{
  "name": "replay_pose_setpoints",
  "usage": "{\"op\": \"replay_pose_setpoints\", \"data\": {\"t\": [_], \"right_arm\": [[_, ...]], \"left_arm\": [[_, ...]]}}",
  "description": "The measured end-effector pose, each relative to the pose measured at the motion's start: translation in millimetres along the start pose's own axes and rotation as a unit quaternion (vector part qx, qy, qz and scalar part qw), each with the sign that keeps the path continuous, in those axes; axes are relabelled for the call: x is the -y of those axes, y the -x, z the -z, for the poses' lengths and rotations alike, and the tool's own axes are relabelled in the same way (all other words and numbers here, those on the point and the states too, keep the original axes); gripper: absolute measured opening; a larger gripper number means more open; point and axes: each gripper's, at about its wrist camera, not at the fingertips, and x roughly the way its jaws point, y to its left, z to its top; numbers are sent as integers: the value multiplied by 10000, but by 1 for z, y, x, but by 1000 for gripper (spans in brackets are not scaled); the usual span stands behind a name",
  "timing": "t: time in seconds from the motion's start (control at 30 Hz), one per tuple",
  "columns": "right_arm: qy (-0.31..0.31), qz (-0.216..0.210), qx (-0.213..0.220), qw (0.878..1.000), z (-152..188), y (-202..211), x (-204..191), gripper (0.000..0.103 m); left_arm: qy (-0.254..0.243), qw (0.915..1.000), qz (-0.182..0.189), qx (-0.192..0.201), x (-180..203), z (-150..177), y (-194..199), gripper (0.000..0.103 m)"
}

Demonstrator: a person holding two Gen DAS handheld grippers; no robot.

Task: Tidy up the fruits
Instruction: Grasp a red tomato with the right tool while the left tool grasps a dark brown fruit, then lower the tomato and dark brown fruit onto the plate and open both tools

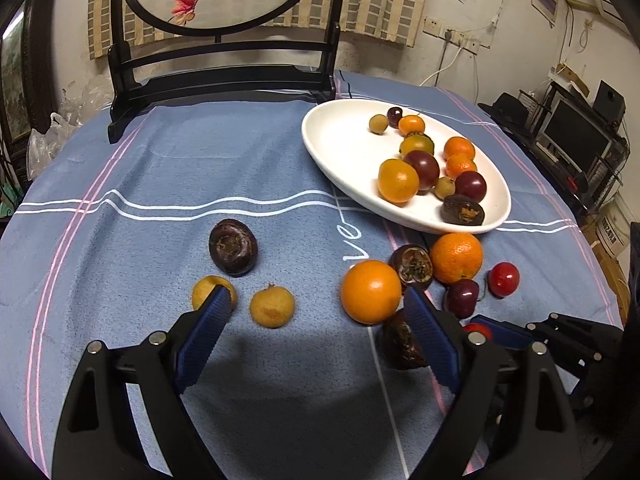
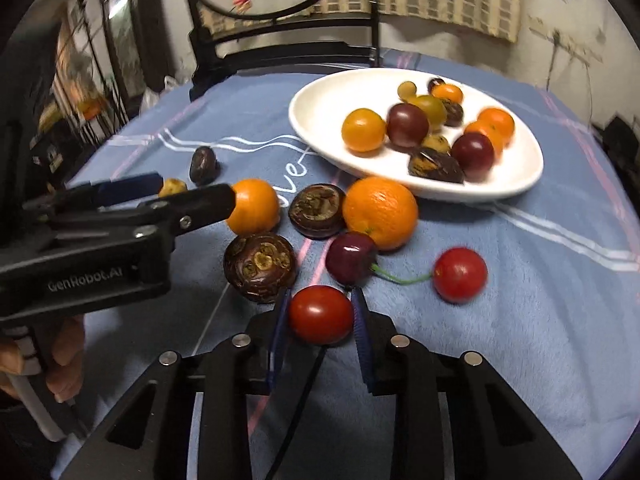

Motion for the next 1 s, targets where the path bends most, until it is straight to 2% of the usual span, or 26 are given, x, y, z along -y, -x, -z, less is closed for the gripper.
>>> {"op": "replay_pose_setpoints", "data": {"t": [0.13,0.33,0.43,0.47,0.5,0.53,0.63,0.67,0.73,0.87,1.0], "right_arm": [[-394,-118,182,9990,2,12,22,31],[-857,180,330,9956,-1,20,46,31],[-1000,232,352,9941,-1,20,52,31],[-1033,233,373,9937,-1,21,54,31],[-1044,230,385,9935,0,22,55,31],[-1054,224,401,9934,0,23,55,31],[-1054,181,419,9934,-1,24,54,31],[-1055,162,423,9934,-1,24,53,31],[-1043,128,425,9936,-1,25,52,31],[-1108,65,498,9926,-1,27,53,31],[-1192,56,720,9902,-2,34,56,31]], "left_arm": [[-111,9999,86,-39,8,4,1,86],[-551,9984,79,-31,31,12,3,86],[-657,9974,250,-147,40,17,0,86],[-649,9967,421,-263,43,19,-3,82],[-635,9960,537,-325,44,21,-5,70],[-639,9952,627,-389,46,22,-8,64],[-732,9946,556,-489,52,25,-18,57],[-731,9943,566,-539,53,26,-22,48],[-796,9948,466,-441,57,26,-23,40],[-703,9950,544,-451,54,23,-18,40],[-779,9959,451,-65,55,12,6,40]]}}
